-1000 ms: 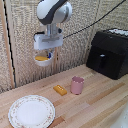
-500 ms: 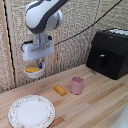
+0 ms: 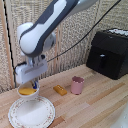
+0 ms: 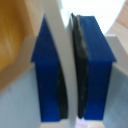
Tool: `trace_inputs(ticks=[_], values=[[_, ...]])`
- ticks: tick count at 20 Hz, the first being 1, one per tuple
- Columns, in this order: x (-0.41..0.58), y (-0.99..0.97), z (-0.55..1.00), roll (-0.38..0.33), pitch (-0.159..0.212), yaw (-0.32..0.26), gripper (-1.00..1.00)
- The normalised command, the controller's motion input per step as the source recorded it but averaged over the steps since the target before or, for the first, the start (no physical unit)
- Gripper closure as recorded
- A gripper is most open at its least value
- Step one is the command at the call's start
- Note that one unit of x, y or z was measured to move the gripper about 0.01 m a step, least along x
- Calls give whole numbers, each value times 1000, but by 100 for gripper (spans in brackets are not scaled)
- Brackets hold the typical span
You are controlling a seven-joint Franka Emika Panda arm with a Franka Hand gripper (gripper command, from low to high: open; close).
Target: Kindly move the gripper close to the hot dog bowl. Grip the bowl lightly with the gripper, taking care not to crush the hot dogs. Elevate the bowl a little, ensuring it remains flat to stop hot dogs from tumbling. Transport the gripper and bowl to the white plate, then lower it down cautiously. Relinquish the gripper, letting the bowl rest on the plate.
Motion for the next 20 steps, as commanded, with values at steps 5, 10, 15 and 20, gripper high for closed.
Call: trace_inputs(ticks=[5, 10, 15, 20], values=[[79, 69, -552, -114, -73, 62, 100], [147, -101, -370, -100, -41, 34, 100], [21, -14, -34, -15, 1, 18, -100], [134, -143, 478, 71, 41, 30, -100]])
